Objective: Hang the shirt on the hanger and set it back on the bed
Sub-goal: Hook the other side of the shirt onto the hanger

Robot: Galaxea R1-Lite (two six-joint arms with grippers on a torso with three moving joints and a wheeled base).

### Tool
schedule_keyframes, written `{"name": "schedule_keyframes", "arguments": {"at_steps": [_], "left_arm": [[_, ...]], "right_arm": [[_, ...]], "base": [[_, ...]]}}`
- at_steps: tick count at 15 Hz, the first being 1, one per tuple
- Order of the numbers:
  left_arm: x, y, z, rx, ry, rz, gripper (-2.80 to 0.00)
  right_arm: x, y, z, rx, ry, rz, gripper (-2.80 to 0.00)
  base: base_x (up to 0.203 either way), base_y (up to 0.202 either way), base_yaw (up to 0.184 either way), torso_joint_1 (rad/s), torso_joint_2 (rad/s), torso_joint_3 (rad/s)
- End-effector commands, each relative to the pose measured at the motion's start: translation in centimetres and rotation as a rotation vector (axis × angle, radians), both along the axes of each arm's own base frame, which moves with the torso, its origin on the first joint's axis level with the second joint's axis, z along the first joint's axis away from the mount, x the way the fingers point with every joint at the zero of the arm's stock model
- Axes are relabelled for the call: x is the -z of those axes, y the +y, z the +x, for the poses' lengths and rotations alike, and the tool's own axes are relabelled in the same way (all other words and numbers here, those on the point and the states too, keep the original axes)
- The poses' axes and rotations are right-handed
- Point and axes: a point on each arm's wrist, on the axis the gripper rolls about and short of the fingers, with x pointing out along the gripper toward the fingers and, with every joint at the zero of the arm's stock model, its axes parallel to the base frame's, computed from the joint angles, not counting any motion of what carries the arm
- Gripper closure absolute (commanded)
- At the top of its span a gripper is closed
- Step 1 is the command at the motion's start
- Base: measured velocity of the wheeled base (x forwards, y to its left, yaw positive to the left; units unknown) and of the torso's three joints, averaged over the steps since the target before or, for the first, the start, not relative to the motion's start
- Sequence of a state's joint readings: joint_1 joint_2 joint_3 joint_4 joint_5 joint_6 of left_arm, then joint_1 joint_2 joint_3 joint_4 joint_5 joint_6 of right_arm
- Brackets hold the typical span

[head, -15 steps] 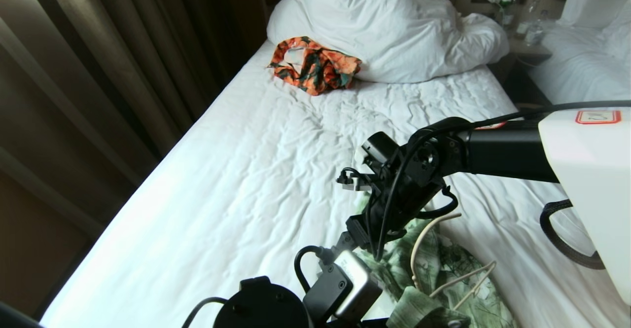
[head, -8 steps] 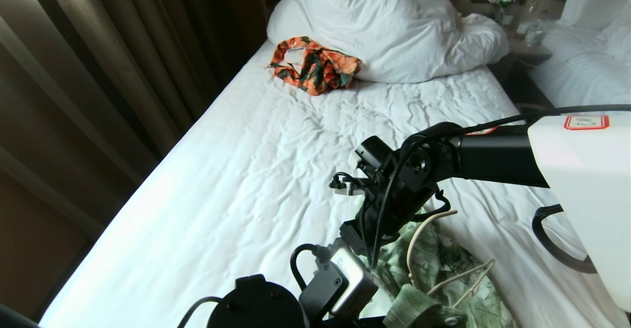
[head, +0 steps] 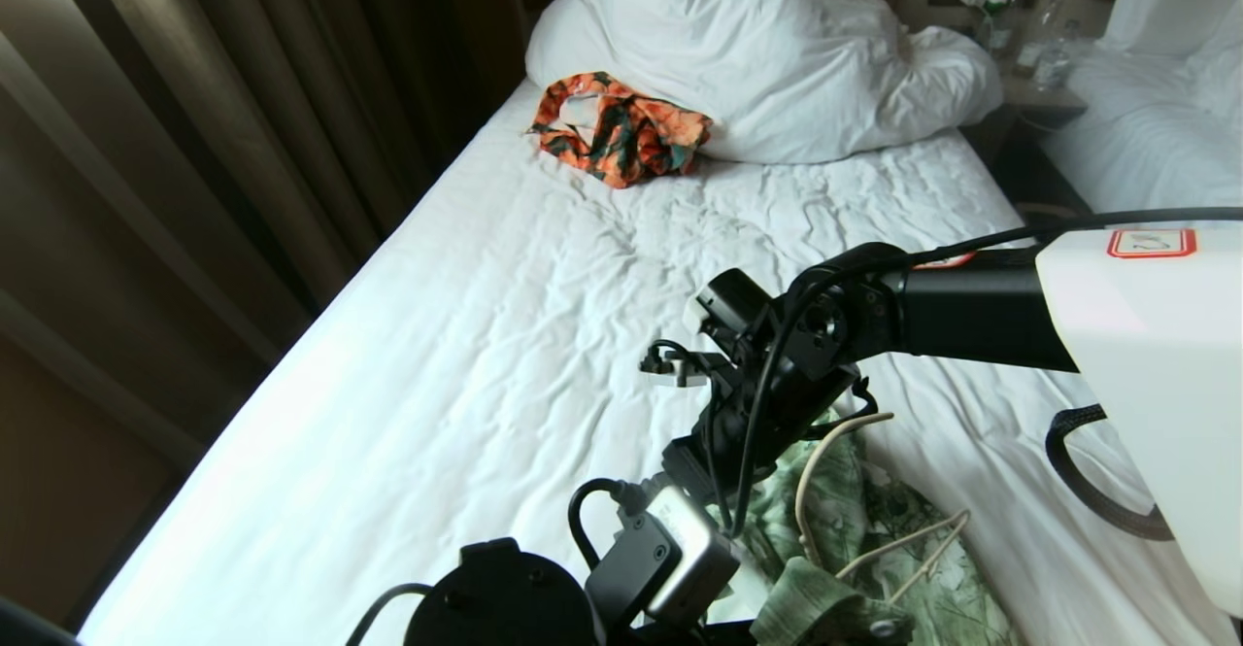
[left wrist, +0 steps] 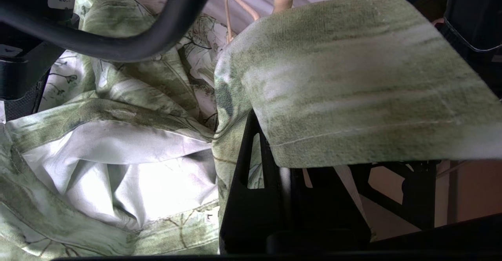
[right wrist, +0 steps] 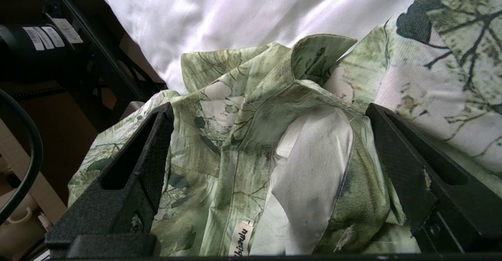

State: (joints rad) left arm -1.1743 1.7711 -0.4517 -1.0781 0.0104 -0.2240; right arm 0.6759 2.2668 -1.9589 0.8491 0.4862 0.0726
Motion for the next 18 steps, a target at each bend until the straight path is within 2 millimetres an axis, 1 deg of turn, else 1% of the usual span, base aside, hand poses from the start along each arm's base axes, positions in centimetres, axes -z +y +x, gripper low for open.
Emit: {"name": "schedule_keyframes", "arguments": {"at_steps": [1, 5, 6, 9, 18], "left_arm": [[-0.07, 0.02, 0.02, -0.001, -0.001, -0.007, 0.00], [-0.30, 0.02, 0.13, -0.008, -0.010, -0.028, 0.00], [-0.47, 0.07, 0.23, -0.012, -0.021, -0.047, 0.00], [-0.58, 0.14, 0.57, -0.023, -0.029, -0.067, 0.00], [-0.46, 0.19, 0.54, -0.021, -0.027, -0.063, 0.00]], "right_arm": [[0.32, 0.06, 0.02, -0.005, 0.009, -0.005, -2.80], [0.76, 0.02, -0.10, -0.020, 0.009, -0.026, -2.80], [0.79, 0.02, -0.09, -0.022, 0.007, -0.027, 0.00], [1.15, 0.12, 0.03, -0.022, 0.012, -0.030, 0.00], [0.83, -0.27, 0.20, -0.008, 0.010, -0.027, 0.00]], "base": [[0.000, 0.000, 0.000, 0.000, 0.00, 0.000], [0.000, 0.000, 0.000, 0.000, 0.00, 0.000], [0.000, 0.000, 0.000, 0.000, 0.00, 0.000], [0.000, 0.000, 0.000, 0.000, 0.00, 0.000], [0.000, 0.000, 0.000, 0.000, 0.00, 0.000]]}}
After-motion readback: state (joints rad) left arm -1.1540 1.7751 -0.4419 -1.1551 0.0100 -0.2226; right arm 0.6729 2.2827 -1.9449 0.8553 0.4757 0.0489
